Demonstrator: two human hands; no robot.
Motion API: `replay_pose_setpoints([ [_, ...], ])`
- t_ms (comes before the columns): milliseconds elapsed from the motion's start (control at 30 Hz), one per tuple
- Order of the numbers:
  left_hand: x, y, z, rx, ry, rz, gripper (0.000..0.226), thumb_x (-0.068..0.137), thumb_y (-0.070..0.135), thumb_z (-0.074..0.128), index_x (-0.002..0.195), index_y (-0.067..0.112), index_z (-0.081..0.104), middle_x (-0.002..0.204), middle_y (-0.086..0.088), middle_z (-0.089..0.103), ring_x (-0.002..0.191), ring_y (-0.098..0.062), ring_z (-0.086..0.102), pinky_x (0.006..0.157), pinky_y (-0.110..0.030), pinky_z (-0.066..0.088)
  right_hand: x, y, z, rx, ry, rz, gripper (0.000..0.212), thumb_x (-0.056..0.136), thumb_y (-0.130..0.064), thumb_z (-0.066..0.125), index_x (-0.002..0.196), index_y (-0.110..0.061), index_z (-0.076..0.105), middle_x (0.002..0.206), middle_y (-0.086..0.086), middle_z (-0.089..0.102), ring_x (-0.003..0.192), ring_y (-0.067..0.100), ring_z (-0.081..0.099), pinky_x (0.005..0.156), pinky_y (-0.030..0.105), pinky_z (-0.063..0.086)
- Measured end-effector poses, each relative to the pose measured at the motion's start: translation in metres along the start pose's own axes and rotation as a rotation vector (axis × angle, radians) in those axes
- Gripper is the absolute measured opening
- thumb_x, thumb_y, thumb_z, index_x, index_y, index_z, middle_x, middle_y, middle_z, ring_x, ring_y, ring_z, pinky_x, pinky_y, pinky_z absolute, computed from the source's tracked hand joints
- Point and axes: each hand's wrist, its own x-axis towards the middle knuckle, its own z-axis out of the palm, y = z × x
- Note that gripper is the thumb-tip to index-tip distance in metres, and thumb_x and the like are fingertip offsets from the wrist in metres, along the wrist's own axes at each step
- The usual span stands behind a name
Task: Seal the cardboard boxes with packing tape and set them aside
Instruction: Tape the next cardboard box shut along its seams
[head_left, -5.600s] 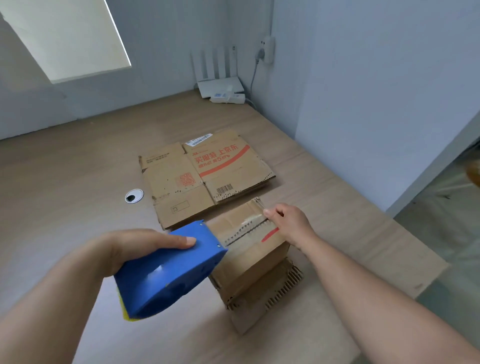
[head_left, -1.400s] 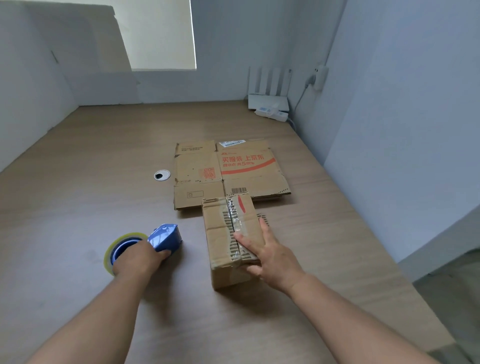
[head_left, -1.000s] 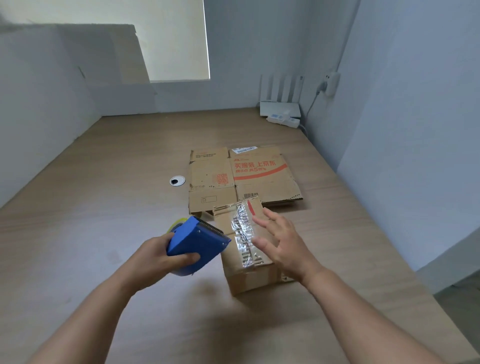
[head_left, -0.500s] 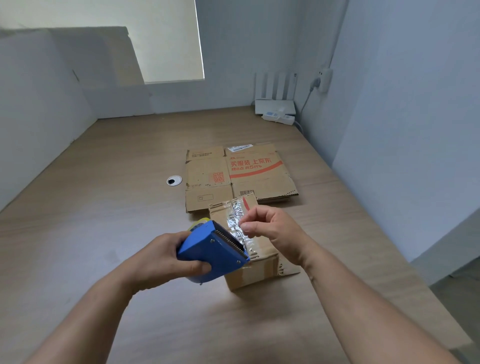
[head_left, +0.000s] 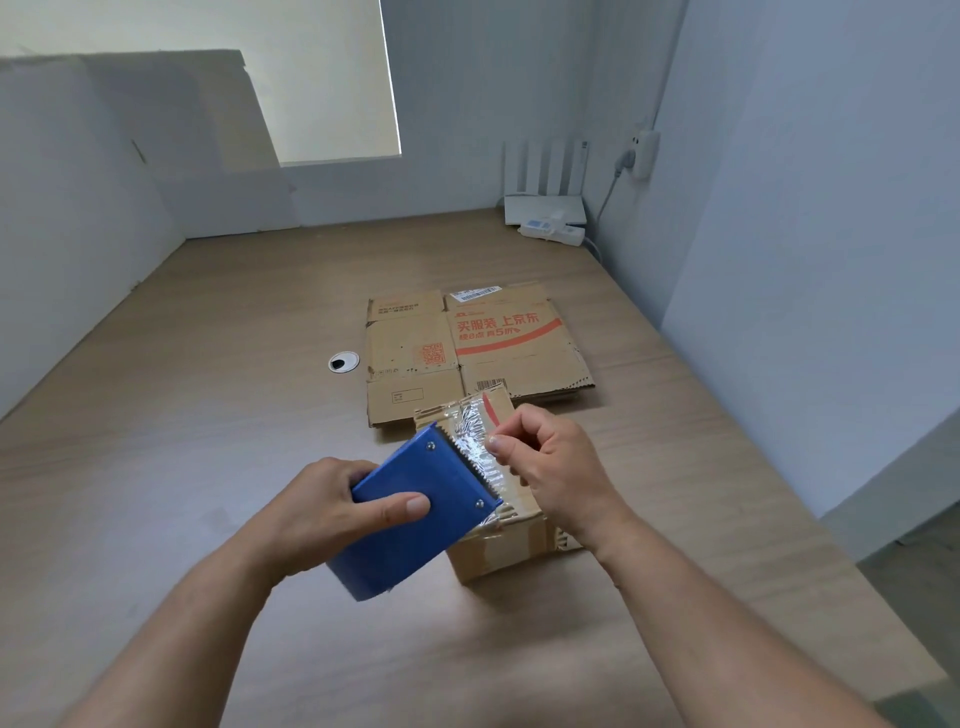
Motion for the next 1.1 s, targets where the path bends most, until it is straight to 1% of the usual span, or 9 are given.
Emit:
replay_pose_setpoints([
  [133, -0.015, -0.014, -0.019, 0.039, -0.048, -0.058, 0.094, 0.022, 0.093, 0.059, 0.077, 0.017, 0.070, 0.073, 0.004, 0.072, 0.061, -0.011, 0.065, 0.061, -0.025, 0.042, -0.012, 0.010, -0.008, 0.037, 0.068, 0.119, 0.027, 0.086, -0.004, 0.065, 0.063, -0.016, 0.059, 0.052, -0.009, 0.056, 0.046, -0.001, 0.047, 0.050, 0.014, 0.038],
  [267, -0.040, -0.046, -0.051, 0.158, -0.082, -0.228, 0.105, 0.015, 0.094, 0.062, 0.078, 0.012, 0.075, 0.071, -0.005, 0.074, 0.067, -0.023, 0.071, 0.070, -0.039, 0.052, -0.028, 0.035, -0.043, 0.036, 0.262, 0.254, 0.025, 0.086, -0.005, 0.066, 0.062, -0.011, 0.058, 0.050, -0.005, 0.054, 0.043, 0.014, 0.042, 0.044, 0.026, 0.036],
  [333, -0.040, -0.052, -0.052, 0.219, -0.120, -0.311, 0.102, 0.020, 0.093, 0.060, 0.079, 0.011, 0.074, 0.070, -0.003, 0.074, 0.066, -0.022, 0.071, 0.070, -0.037, 0.052, -0.034, 0.044, -0.040, 0.027, 0.246, 0.313, 0.027, 0.086, -0.006, 0.065, 0.061, -0.010, 0.057, 0.049, -0.005, 0.054, 0.041, 0.013, 0.042, 0.043, 0.026, 0.038],
  [400, -0.035, -0.053, -0.047, 0.273, -0.125, -0.358, 0.098, 0.024, 0.091, 0.055, 0.077, 0.010, 0.072, 0.067, 0.000, 0.073, 0.061, -0.018, 0.070, 0.062, -0.029, 0.048, -0.036, 0.050, -0.030, 0.026, 0.254, 0.344, 0.028, 0.086, -0.008, 0.066, 0.060, -0.010, 0.056, 0.050, 0.000, 0.053, 0.041, 0.013, 0.042, 0.044, 0.027, 0.039],
  [533, -0.024, -0.053, -0.041, 0.342, -0.095, -0.380, 0.120, 0.009, 0.102, 0.042, 0.077, 0.008, 0.072, 0.063, 0.000, 0.071, 0.056, -0.015, 0.068, 0.055, -0.023, 0.042, -0.038, 0.058, -0.027, 0.038, 0.325, 0.376, 0.027, 0.089, -0.012, 0.064, 0.063, -0.006, 0.057, 0.050, -0.002, 0.053, 0.039, 0.009, 0.041, 0.041, 0.025, 0.039],
  [600, -0.019, -0.053, -0.036, 0.391, -0.075, -0.374, 0.121, 0.008, 0.104, 0.037, 0.075, 0.009, 0.071, 0.063, -0.001, 0.071, 0.057, -0.015, 0.067, 0.056, -0.024, 0.043, -0.038, 0.062, -0.027, 0.015, 0.353, 0.371, 0.028, 0.089, -0.013, 0.064, 0.063, -0.007, 0.058, 0.050, -0.004, 0.054, 0.039, 0.008, 0.041, 0.042, 0.025, 0.038],
  [733, -0.009, -0.056, -0.030, 0.488, -0.048, -0.368, 0.102, 0.022, 0.100, 0.035, 0.066, 0.012, 0.062, 0.068, -0.004, 0.070, 0.055, -0.016, 0.060, 0.056, -0.025, 0.038, -0.033, 0.072, -0.025, -0.063, 0.380, 0.364, 0.035, 0.088, -0.019, 0.065, 0.055, -0.017, 0.054, 0.052, -0.004, 0.056, 0.047, 0.012, 0.044, 0.054, 0.034, 0.040],
  [833, -0.002, -0.059, -0.024, 0.528, -0.056, -0.372, 0.096, 0.035, 0.103, 0.034, 0.065, 0.014, 0.056, 0.063, -0.002, 0.062, 0.055, -0.016, 0.054, 0.056, -0.025, 0.034, -0.031, 0.078, -0.025, -0.089, 0.380, 0.390, 0.033, 0.088, -0.020, 0.066, 0.057, -0.014, 0.055, 0.056, 0.000, 0.057, 0.050, 0.015, 0.044, 0.058, 0.037, 0.041],
  [1100, 0.020, -0.058, 0.002, 0.602, -0.064, -0.440, 0.070, 0.068, 0.085, 0.047, 0.068, 0.015, 0.053, 0.071, 0.000, 0.059, 0.063, -0.014, 0.055, 0.058, -0.026, 0.034, -0.025, 0.087, -0.022, -0.167, 0.319, 0.451, 0.029, 0.087, -0.018, 0.065, 0.061, -0.012, 0.054, 0.058, -0.002, 0.057, 0.052, 0.013, 0.045, 0.058, 0.030, 0.039],
])
